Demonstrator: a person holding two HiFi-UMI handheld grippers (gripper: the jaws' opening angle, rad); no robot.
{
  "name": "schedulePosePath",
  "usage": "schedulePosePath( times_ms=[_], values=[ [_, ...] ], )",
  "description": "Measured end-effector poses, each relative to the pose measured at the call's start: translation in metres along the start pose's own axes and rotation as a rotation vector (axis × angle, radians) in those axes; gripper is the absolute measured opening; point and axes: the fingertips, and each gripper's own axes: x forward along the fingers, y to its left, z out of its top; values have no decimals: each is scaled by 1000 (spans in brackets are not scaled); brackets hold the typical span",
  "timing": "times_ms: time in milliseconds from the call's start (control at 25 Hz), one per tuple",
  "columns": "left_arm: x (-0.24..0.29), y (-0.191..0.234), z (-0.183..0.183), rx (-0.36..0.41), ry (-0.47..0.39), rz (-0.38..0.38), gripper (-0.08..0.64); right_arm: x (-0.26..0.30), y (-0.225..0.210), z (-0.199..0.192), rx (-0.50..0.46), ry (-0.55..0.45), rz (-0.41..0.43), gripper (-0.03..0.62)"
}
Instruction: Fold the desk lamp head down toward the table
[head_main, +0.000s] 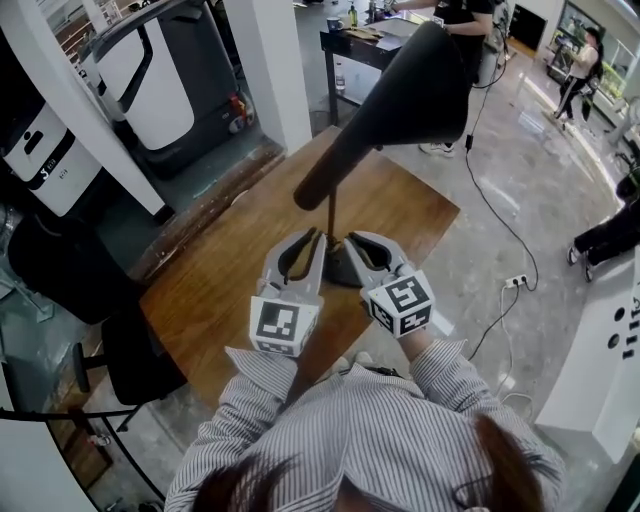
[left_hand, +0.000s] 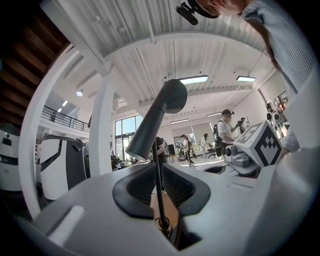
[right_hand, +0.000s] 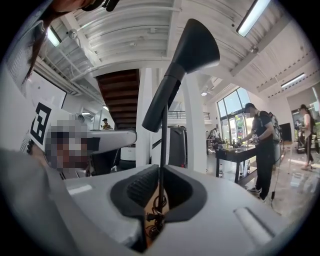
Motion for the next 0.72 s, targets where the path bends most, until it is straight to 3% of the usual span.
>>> schedulePosePath(
  times_ms=[320, 720],
  values=[
    [8, 18, 8, 38, -2, 63, 133, 32, -7, -4, 2, 32, 39, 78],
    [26, 32, 22, 216, 21, 44, 213, 64, -4, -9, -14, 76, 91, 88]
  ],
)
